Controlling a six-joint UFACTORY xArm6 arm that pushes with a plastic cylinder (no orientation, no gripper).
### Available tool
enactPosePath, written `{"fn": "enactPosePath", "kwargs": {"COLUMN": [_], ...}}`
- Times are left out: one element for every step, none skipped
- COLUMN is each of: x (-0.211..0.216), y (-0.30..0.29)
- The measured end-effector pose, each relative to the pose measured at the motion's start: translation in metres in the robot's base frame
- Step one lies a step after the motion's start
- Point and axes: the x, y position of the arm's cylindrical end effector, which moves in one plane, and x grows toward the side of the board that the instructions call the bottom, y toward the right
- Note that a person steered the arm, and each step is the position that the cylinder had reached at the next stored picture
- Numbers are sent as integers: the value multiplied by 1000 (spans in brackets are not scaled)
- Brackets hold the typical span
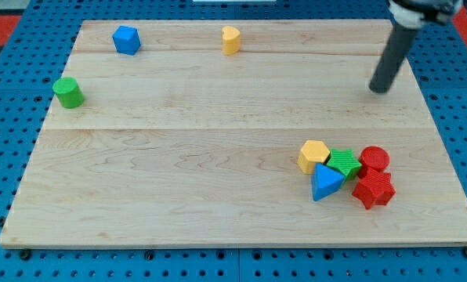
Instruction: Move the yellow heart to the bottom left of the yellow hexagon
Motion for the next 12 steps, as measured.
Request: {"fn": "enactPosePath", "kwargs": {"x": [-77,-105,-103,-81,-56,-68,-66,-19,31,-41,-48,35], "y": [-57,-140,-219,-249,-283,-311,-334,-291,-243,-291,-324,-289]}}
